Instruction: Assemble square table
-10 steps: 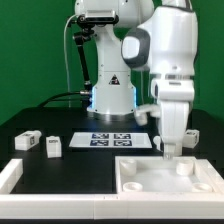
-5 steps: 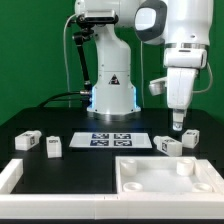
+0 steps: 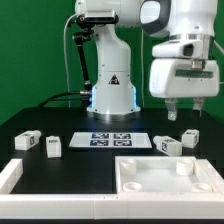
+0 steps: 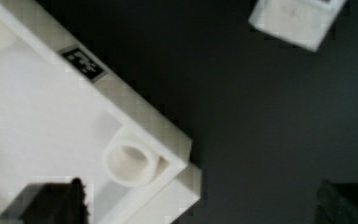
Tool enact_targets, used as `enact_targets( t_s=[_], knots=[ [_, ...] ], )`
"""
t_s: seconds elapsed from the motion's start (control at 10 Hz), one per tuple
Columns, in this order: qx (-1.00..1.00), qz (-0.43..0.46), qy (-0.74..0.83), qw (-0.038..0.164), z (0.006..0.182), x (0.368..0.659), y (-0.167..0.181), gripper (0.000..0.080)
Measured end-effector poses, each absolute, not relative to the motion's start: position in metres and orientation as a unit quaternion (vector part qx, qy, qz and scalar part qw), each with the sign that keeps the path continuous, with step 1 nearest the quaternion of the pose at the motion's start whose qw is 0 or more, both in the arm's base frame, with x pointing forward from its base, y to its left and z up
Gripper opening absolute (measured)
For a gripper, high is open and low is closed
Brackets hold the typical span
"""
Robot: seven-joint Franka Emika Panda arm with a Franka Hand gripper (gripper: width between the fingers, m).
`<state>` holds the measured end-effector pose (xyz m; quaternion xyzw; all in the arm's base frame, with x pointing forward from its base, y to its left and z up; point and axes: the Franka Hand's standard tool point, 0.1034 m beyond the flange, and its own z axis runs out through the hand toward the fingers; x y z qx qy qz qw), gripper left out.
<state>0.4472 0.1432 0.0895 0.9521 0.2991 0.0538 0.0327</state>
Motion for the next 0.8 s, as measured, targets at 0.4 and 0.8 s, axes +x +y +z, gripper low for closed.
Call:
enact_targets(
  t_s=[0.4,0.8],
  knots=[
    [0.983,0.051,0.174,0.015,0.085,0.446,0.147,0.0649],
    [0.991,-0.016,-0.132,-0.001,0.052,0.390,0.149,0.0649]
  ],
)
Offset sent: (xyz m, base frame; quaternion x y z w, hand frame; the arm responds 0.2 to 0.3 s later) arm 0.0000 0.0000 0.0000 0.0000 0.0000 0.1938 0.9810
